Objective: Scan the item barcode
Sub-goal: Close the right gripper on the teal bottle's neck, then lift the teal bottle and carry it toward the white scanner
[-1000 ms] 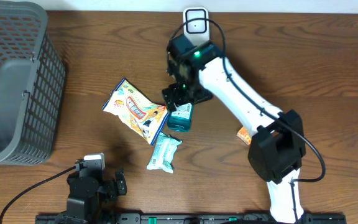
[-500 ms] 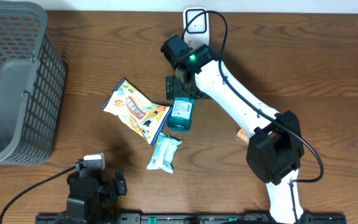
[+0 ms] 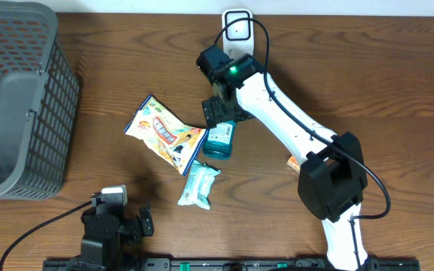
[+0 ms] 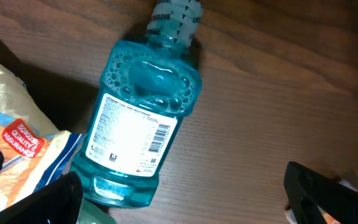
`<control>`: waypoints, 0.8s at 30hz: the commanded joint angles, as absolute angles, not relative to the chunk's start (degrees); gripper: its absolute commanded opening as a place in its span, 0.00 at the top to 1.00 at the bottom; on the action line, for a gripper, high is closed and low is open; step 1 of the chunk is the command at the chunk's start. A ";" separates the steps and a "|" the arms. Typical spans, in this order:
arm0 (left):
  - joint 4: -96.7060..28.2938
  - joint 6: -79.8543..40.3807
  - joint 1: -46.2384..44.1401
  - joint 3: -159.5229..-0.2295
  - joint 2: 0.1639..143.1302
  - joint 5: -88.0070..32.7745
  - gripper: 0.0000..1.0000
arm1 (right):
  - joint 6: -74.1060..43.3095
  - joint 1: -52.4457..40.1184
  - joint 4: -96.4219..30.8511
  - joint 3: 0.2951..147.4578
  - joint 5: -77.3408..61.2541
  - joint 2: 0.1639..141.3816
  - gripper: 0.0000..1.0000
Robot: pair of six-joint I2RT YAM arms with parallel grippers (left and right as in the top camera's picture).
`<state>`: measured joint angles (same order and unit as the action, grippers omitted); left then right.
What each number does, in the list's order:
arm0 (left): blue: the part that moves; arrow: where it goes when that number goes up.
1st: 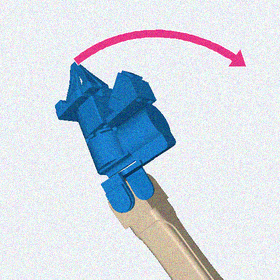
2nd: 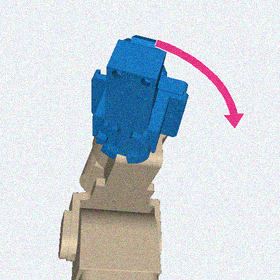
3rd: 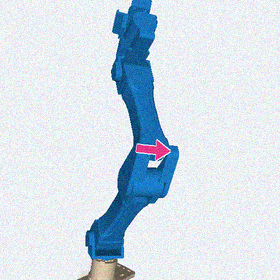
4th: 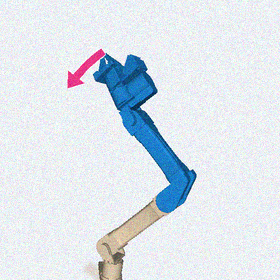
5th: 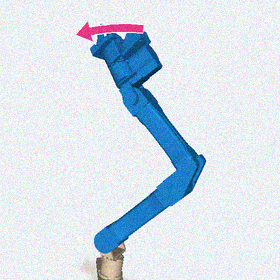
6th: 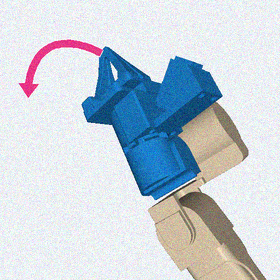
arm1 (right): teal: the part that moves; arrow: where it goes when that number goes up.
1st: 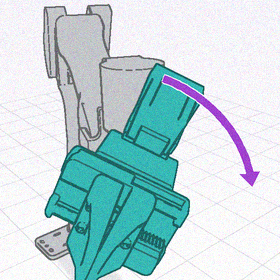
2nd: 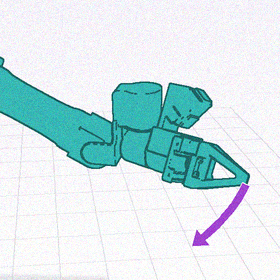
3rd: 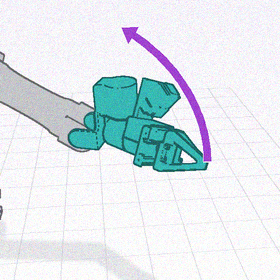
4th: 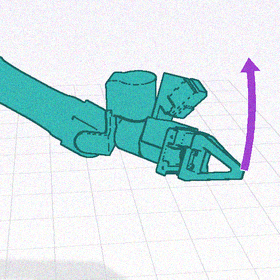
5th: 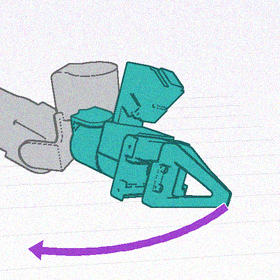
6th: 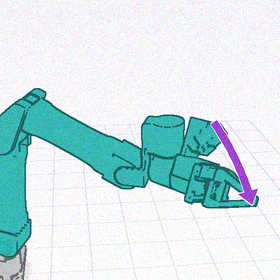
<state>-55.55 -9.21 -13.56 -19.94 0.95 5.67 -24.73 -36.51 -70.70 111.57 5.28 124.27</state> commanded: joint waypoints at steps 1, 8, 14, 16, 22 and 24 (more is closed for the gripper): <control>-56.10 -9.32 -13.69 -19.84 0.60 5.15 0.02 | -34.20 -36.16 -71.13 111.57 2.09 125.97 0.02; -56.10 -9.32 -13.69 -19.84 0.60 5.15 0.02 | -48.69 -38.50 -69.82 111.50 1.43 130.67 0.03; -56.10 -9.32 -13.69 -19.84 0.60 5.15 0.02 | -42.11 -36.38 -65.06 111.50 0.38 134.21 0.03; -56.10 -9.32 -13.69 -19.84 0.60 5.15 0.02 | -41.06 -34.72 -64.75 111.63 -0.91 134.08 0.03; -56.10 -9.32 -13.69 -19.84 0.60 5.15 0.02 | -40.95 -29.19 -64.12 111.72 -7.38 134.15 0.06; -56.10 -9.32 -13.69 -19.84 0.60 5.15 0.02 | -39.53 -28.51 -63.16 111.72 -8.60 134.17 0.04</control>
